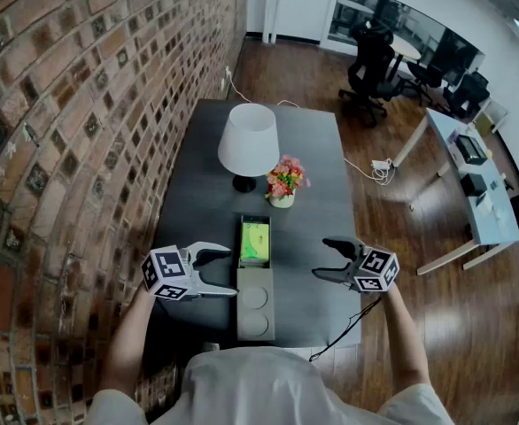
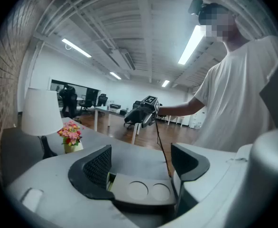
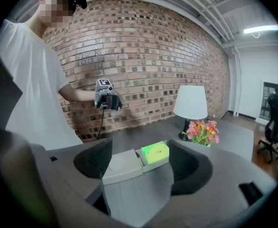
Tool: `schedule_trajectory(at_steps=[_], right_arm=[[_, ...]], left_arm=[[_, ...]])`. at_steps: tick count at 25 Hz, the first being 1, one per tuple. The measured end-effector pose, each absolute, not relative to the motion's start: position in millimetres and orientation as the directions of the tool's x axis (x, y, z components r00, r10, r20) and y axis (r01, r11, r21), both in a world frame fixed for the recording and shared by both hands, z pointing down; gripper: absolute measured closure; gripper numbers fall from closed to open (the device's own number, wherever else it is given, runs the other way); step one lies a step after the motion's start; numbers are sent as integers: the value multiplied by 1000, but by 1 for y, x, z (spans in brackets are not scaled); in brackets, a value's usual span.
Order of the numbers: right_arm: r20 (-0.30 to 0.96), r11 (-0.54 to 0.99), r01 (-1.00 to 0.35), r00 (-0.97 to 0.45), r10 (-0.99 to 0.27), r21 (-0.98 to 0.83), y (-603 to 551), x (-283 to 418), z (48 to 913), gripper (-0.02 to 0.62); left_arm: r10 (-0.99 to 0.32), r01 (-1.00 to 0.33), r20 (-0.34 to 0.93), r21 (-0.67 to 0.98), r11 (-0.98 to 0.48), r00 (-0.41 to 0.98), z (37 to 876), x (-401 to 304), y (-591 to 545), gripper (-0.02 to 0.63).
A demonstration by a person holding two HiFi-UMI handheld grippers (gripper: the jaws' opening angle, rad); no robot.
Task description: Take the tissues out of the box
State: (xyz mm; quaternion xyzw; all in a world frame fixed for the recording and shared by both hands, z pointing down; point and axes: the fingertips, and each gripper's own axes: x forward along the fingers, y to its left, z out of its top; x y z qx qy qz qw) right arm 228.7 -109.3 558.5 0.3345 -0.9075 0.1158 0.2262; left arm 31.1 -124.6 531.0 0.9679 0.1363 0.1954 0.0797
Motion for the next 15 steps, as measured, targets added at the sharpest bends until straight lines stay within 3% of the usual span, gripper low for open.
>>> schedule_trajectory(at_steps=[7, 15], right_arm=[[581, 732, -681, -606, -543, -26, -147, 250, 587, 204], [710, 814, -580, -584, -393, -27, -184, 227, 630, 199]], left_arm=[[133, 68, 439, 161, -985, 888, 553, 19, -152, 227], [-68, -134, 425, 127, -983, 902, 558, 0, -166, 227]])
